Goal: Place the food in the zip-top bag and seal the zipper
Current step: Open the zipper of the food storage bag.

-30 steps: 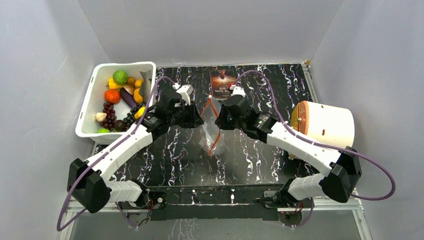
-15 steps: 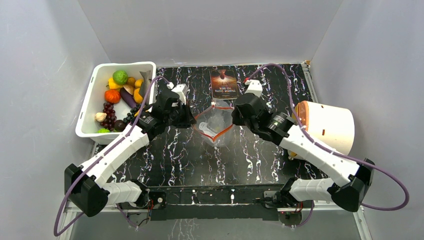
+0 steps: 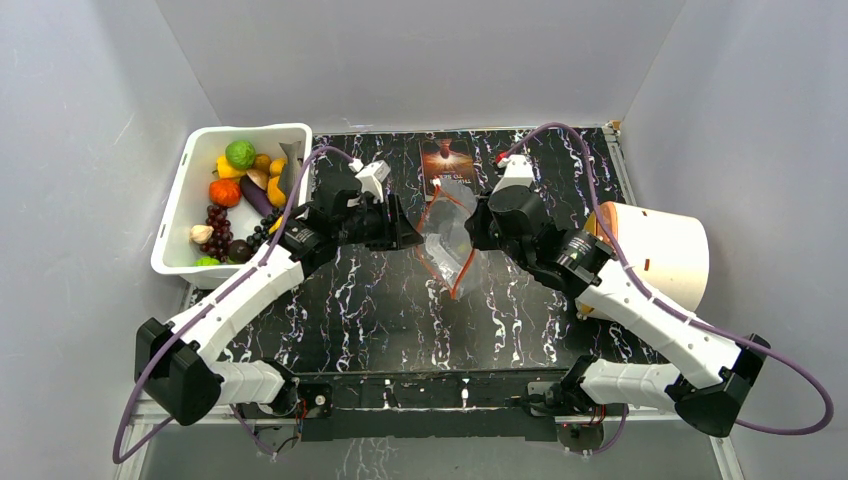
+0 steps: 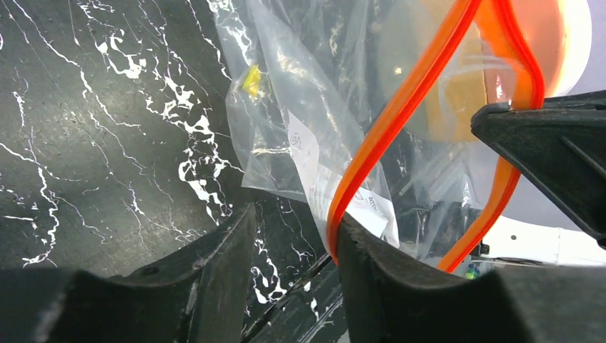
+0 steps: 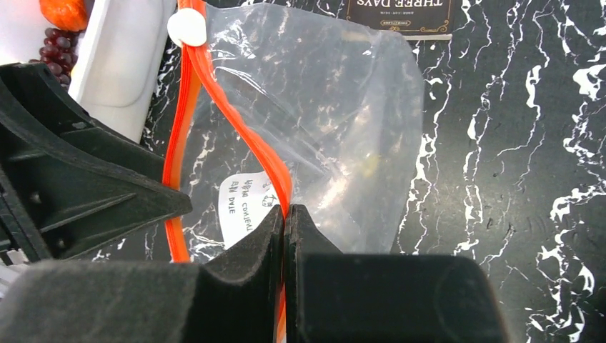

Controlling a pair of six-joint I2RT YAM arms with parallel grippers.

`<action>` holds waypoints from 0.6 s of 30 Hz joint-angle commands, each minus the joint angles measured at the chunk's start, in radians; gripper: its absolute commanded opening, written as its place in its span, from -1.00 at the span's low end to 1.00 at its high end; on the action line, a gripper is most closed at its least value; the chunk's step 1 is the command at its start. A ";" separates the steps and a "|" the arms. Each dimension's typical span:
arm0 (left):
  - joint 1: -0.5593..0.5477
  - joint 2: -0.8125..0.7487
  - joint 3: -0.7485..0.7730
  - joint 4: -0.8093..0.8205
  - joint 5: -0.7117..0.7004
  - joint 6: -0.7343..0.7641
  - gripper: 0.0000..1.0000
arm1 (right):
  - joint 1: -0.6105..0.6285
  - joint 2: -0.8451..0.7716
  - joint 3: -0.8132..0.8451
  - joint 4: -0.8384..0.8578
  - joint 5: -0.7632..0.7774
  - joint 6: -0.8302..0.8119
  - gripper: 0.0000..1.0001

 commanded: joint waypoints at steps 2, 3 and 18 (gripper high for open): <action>-0.004 -0.032 0.051 0.005 0.030 -0.016 0.04 | -0.003 -0.027 0.015 0.032 0.047 -0.095 -1.00; -0.004 -0.030 0.064 -0.013 0.028 -0.016 0.11 | -0.004 -0.031 0.018 0.020 0.060 -0.101 -1.00; -0.004 -0.110 0.124 -0.171 -0.260 0.115 0.66 | -0.003 -0.048 0.100 -0.180 0.233 -0.139 -1.00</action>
